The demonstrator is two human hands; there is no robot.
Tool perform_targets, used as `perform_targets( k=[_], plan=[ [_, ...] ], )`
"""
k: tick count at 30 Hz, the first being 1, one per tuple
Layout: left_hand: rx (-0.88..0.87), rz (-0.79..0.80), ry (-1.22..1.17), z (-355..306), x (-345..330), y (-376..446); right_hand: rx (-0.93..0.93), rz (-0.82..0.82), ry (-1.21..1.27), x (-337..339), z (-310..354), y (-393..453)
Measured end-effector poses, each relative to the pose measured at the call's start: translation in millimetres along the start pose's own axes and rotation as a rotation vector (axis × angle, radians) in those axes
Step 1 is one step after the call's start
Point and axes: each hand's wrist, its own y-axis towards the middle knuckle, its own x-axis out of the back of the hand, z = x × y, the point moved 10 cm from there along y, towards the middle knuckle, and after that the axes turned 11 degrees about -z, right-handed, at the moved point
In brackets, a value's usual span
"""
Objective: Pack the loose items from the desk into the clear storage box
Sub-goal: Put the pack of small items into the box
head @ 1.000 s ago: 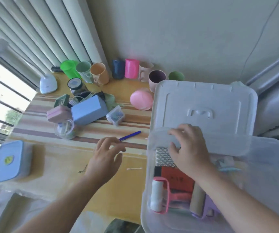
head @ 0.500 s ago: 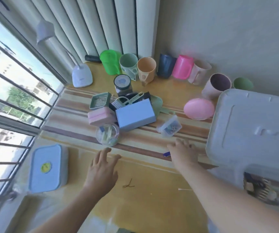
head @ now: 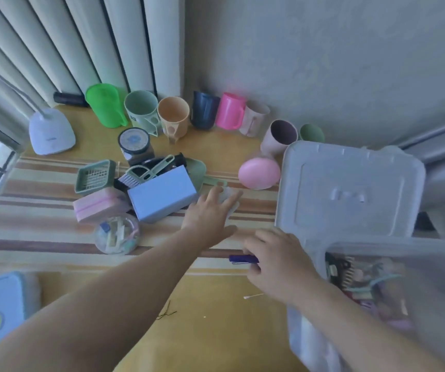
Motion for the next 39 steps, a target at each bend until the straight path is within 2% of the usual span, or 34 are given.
perform_targets(
  k=[5,7,9,11,13,15,17,19,21,22,26,27,28,30,33,35,39],
  plan=[
    [0.107,-0.041,-0.051,-0.2,3.2,9.9,-0.166,-0.34,0.137,102.5,-66.3,-65.9],
    [0.111,-0.047,-0.042,-4.2,12.9,-1.1,-0.29,-0.38,0.164,114.9,-105.1,-98.1],
    [0.078,-0.1,-0.076,-16.0,32.0,-18.4,-0.409,-0.339,0.166,106.4,-149.6,-131.6],
    [-0.001,-0.204,-0.122,-35.3,58.0,-38.6,-0.508,-0.138,0.122,76.6,-192.0,-162.7],
    [-0.109,-0.329,-0.151,-61.1,83.7,-61.7,-0.57,0.216,0.024,22.2,-225.7,-197.8],
    [-0.223,-0.465,-0.2,-94.7,105.7,-85.0,-0.507,0.489,-0.061,-28.3,-243.0,-227.2],
    [-0.314,-0.545,-0.213,-133.2,119.0,-105.1,-0.408,0.625,-0.055,-63.6,-244.5,-242.7],
    [-0.406,-0.568,-0.228,-176.8,124.5,-120.0,-0.314,0.686,-0.04,-80.4,-241.9,-246.7],
    [-0.483,-0.564,-0.25,-223.6,123.6,-130.4,-0.254,0.661,0.013,-77.6,-242.1,-243.4],
    [-0.513,-0.559,-0.252,-246.9,120.0,-134.0,-0.259,0.592,0.071,-66.0,-245.7,-239.2],
    [-0.628,-0.414,-0.255,-335.2,81.7,-141.1,-0.377,0.098,0.39,23.0,-288.6,-226.2],
    [-0.665,-0.348,-0.241,-356.8,69.2,-144.1,-0.373,0.027,0.452,43.5,-297.6,-228.0],
    [-0.7,-0.279,-0.209,-377.0,56.5,-146.9,-0.314,0.013,0.467,60.2,-299.7,-230.1],
    [-0.737,-0.155,-0.142,-409.7,34.4,-149.8,-0.131,0.091,0.392,73.9,-294.1,-235.4],
    [-0.639,-0.059,-0.164,-432.1,18.0,-138.2,0.023,0.215,0.267,75.4,-283.3,-249.6],
    [-0.584,-0.041,-0.133,-435.1,11.2,-128.5,-0.021,0.237,0.326,72.2,-286.2,-258.9],
    [-0.579,-0.004,0.01,-426.9,-11.9,-122.8,-0.193,0.225,0.364,58.8,-305.3,-270.9]
  ],
)
